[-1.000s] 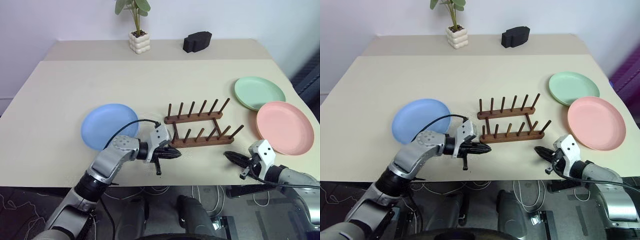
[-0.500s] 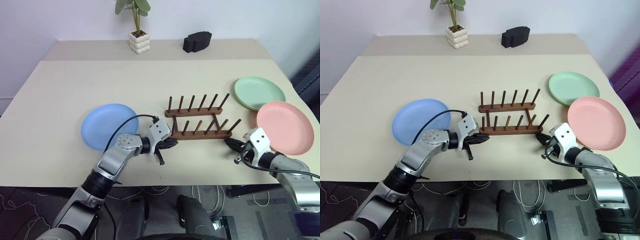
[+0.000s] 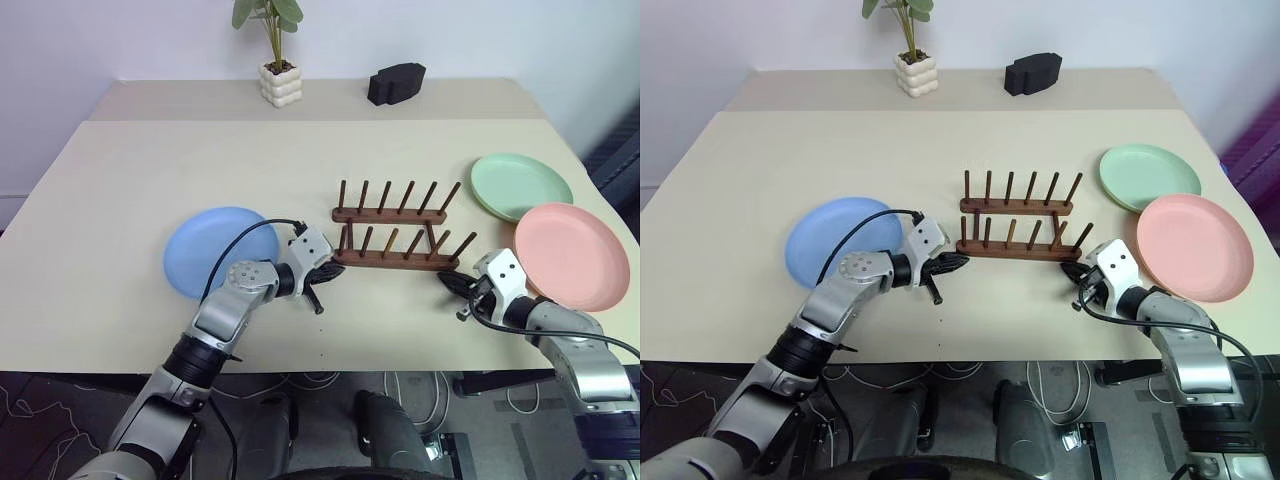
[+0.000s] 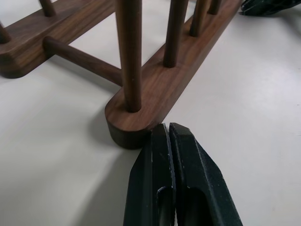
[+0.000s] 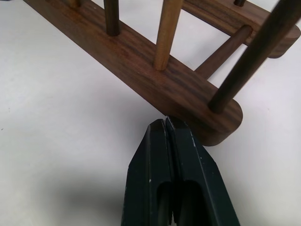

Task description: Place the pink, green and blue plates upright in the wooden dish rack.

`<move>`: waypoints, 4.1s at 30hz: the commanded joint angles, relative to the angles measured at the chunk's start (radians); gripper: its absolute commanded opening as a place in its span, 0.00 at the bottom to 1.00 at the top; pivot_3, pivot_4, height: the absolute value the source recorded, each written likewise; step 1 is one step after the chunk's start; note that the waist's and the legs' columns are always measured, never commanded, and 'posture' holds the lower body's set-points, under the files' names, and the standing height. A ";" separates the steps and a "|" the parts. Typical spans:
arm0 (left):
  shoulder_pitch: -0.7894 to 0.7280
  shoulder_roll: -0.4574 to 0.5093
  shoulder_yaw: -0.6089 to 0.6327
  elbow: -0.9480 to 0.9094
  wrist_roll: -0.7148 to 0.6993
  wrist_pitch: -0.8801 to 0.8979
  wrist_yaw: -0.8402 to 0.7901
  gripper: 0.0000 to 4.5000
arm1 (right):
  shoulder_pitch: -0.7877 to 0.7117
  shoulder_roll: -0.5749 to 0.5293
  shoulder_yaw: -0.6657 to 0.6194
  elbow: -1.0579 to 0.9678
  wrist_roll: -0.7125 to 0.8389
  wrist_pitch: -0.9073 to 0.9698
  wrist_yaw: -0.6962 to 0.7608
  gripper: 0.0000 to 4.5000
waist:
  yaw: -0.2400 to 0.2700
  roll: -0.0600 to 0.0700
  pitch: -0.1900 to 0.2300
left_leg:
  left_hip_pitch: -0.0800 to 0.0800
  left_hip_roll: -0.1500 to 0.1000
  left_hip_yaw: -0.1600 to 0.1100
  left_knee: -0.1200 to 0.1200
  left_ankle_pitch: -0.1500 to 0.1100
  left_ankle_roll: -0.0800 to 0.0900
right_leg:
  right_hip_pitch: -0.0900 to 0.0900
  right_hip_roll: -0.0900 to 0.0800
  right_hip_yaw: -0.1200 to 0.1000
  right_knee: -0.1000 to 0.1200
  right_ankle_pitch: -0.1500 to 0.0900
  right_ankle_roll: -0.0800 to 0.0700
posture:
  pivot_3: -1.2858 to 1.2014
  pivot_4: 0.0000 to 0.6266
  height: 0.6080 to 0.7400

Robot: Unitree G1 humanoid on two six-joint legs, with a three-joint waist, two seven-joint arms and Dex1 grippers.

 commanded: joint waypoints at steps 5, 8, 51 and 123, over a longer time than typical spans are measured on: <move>0.043 0.033 0.003 -0.123 -0.069 -0.032 -0.135 0.01 | 0.082 -0.073 -0.166 -0.197 0.183 0.119 0.088 0.00 | 0.001 0.000 0.000 | 0.000 0.000 0.000 0.000 0.000 0.000 | 0.000 0.000 0.000 0.000 0.000 0.000 | 0.52 0.24 0.97; 0.069 0.042 0.006 -0.166 -0.111 -0.022 -0.185 0.00 | 0.139 -0.122 -0.255 -0.256 0.213 0.163 0.094 0.19 | 0.002 0.000 0.000 | -0.001 0.001 0.000 0.000 0.000 0.000 | 0.000 0.000 0.000 0.000 0.000 0.000 | 0.52 0.24 0.97; 0.072 -0.023 0.017 -0.173 -0.217 -0.021 -0.260 0.00 | 0.137 -0.260 -0.267 -0.228 -0.154 0.158 -0.144 0.01 | 0.000 0.001 0.000 | -0.002 0.001 0.000 0.004 -0.001 0.002 | 0.000 0.000 0.000 0.000 -0.001 0.001 | 0.52 0.24 0.97; 0.097 -0.081 0.062 -0.148 -0.193 -0.261 -0.139 0.00 | -0.179 0.084 -0.434 -0.165 1.077 0.409 -0.295 0.77 | 0.000 0.002 0.001 | -0.004 0.002 0.000 0.008 -0.004 0.007 | 0.000 -0.001 0.000 -0.001 -0.001 0.001 | 0.52 0.24 0.97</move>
